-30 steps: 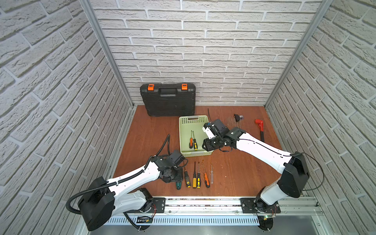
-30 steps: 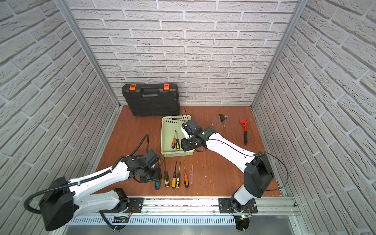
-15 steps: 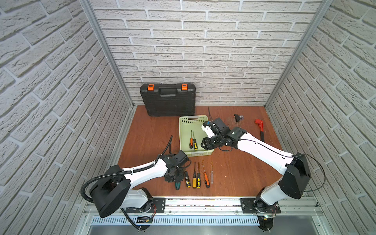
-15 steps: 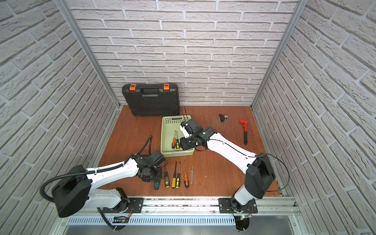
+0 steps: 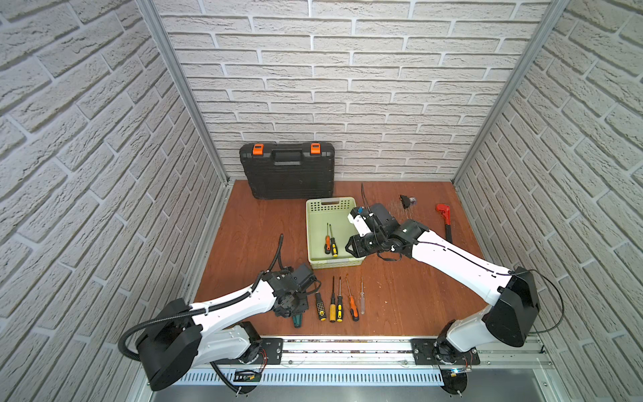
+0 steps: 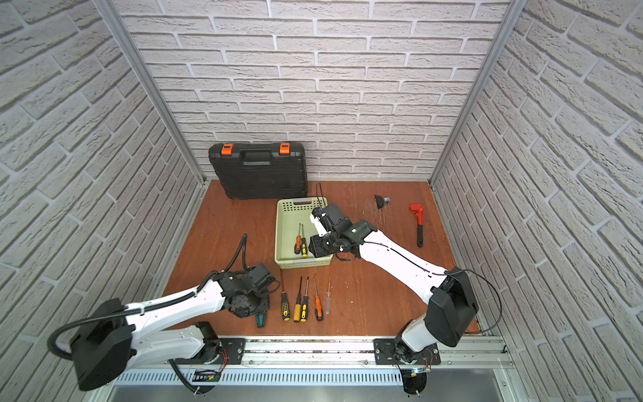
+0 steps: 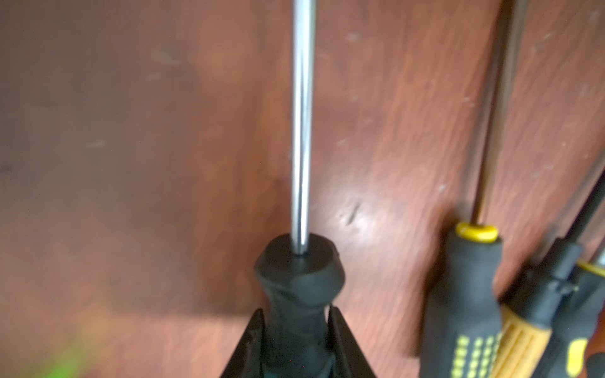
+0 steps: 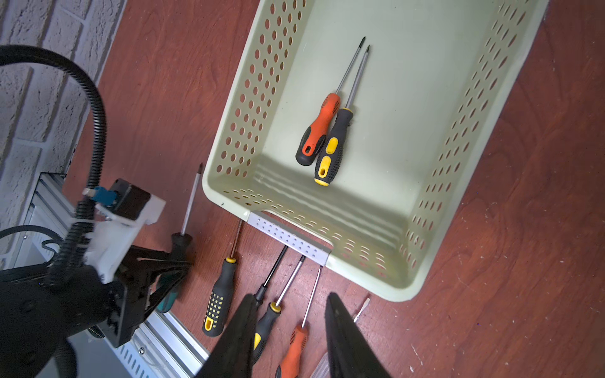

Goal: Put the screwdriver in the bin
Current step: Pick up the screwdriver from the bottom-center of the table, then place the screwdriver in the bin.

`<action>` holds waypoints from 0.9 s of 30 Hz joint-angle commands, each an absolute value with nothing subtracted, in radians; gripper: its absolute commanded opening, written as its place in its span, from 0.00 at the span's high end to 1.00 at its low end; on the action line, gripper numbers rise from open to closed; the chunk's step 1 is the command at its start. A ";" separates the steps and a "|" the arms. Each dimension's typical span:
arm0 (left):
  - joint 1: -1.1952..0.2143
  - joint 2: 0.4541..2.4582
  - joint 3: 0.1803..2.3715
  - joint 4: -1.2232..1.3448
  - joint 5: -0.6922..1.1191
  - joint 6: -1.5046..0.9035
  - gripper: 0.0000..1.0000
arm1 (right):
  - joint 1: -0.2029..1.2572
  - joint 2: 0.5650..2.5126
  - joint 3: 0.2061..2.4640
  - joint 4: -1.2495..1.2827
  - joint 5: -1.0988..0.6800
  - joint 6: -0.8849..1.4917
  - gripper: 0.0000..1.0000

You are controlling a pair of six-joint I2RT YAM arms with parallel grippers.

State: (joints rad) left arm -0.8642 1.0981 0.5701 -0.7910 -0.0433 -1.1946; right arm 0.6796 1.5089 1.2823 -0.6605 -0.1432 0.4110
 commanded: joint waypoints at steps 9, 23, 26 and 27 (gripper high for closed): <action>-0.568 1.127 1.116 -1.031 0.033 -0.823 0.88 | 0.675 1.505 1.339 -0.629 -0.132 0.389 0.63; -0.529 1.782 1.526 -0.844 0.073 -0.663 0.87 | 0.677 1.347 1.196 -0.631 -0.054 0.433 0.63; -0.519 1.851 1.544 -0.819 0.084 -0.664 0.87 | 0.677 1.310 1.174 -0.651 -0.027 0.435 0.63; -0.518 1.870 1.550 -0.813 0.086 -0.664 0.87 | 0.677 1.303 1.175 -0.658 -0.020 0.433 0.63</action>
State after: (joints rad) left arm -0.5293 1.8427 1.5066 -0.8612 0.0696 -0.6880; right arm 0.6769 1.3350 1.1847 -0.6464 -0.0639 0.4175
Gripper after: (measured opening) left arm 0.300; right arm 0.372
